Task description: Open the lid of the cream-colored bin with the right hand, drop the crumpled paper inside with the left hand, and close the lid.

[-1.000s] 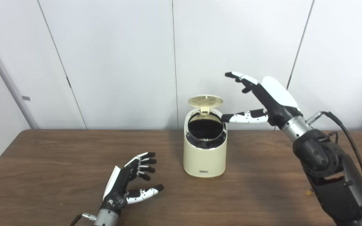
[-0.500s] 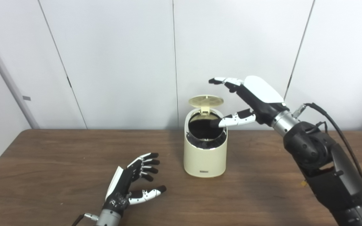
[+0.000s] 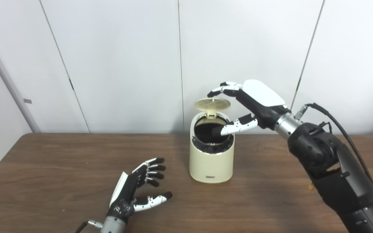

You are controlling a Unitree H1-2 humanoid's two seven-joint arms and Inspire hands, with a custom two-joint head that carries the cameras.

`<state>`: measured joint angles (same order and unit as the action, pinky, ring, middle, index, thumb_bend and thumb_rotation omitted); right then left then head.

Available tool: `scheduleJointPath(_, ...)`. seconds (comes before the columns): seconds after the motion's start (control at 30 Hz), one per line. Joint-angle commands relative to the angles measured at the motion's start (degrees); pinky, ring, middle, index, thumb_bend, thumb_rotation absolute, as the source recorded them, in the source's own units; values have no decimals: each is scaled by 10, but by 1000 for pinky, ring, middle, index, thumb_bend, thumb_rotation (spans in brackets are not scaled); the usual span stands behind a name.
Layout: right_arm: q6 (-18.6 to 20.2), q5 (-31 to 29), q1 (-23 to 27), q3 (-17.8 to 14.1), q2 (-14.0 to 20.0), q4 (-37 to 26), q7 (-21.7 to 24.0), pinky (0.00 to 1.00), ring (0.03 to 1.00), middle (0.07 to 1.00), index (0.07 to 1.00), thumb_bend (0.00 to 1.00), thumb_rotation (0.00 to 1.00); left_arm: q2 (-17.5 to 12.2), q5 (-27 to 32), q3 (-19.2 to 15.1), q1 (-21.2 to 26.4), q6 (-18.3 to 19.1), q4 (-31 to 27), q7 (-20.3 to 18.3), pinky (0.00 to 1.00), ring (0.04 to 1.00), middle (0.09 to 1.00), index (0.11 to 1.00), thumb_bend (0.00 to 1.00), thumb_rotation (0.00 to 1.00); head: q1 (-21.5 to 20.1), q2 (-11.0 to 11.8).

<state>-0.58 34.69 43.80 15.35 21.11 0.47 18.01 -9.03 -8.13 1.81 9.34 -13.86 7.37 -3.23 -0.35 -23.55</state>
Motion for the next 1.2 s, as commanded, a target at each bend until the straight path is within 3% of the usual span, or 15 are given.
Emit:
scheduleJointPath(0.0, -8, -6, 24, -8, 5, -21, 0, 768, 904, 790, 735, 684, 623, 4, 8, 1, 5, -6, -11, 0, 582, 679, 752, 815, 672, 0, 0, -2)
scheduleJointPath(0.2, -1, -2, 18, -7, 8, -32, 9, 764, 874, 745, 683, 673, 650, 3, 1, 2, 6, -7, -13, 3, 572, 673, 751, 810, 672, 0, 2, -5)
scheduleJointPath(0.4, 5, -1, 10, -9, 7, -43, 14, 904, 845, 675, 623, 610, 550, 2, 8, 1, 4, -3, -18, -1, 568, 670, 749, 813, 670, 0, 2, -9)
scheduleJointPath(0.6, -7, -9, 1, -11, 8, -38, 11, 965, 802, 601, 560, 593, 574, 3, 2, 1, 4, 3, -21, 2, 564, 668, 744, 809, 678, 0, 3, -12)
scheduleJointPath(0.97, -22, -10, -13, -8, 11, -30, 12, 955, 749, 555, 501, 641, 633, 6, 4, 4, -1, 10, -29, 1, 569, 668, 745, 810, 680, 0, 7, -19)
scheduleJointPath(1.17, -41, -6, -15, -2, 9, -12, 10, 918, 736, 534, 482, 659, 617, 6, 9, 3, -6, 16, -33, -2, 592, 681, 753, 814, 678, 0, 11, -23)
